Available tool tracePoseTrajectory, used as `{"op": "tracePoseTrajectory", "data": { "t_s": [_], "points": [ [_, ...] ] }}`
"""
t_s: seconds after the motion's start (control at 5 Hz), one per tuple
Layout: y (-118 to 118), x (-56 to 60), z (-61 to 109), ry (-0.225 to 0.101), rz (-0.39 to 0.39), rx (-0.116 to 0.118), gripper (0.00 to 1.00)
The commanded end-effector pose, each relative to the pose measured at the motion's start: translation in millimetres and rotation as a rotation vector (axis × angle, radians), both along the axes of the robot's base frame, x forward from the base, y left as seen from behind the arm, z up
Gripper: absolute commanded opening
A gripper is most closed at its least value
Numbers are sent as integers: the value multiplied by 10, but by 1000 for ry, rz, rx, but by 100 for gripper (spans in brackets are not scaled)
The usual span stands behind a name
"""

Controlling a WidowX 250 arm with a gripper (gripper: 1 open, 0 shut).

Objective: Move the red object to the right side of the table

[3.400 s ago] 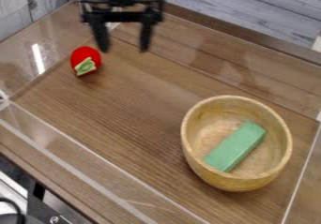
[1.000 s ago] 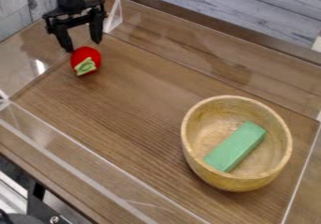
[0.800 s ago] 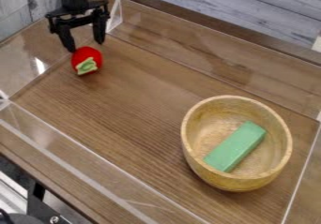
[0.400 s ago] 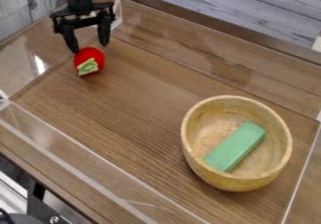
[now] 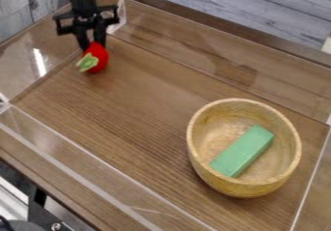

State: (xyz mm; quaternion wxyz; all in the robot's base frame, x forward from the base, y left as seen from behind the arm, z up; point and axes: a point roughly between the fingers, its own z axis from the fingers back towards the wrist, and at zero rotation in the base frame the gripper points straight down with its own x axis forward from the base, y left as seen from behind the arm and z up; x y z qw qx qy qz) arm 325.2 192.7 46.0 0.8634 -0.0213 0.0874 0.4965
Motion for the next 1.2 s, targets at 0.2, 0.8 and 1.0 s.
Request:
{"op": "tracePoseTrajectory", "data": {
  "t_s": [0.2, 0.8, 1.0],
  "points": [
    [-352, 360, 744, -135, -133, -11, 0],
    [-1274, 436, 750, -163, -370, -53, 0],
    [-1439, 440, 782, -176, -364, -62, 0]
  ]
}}
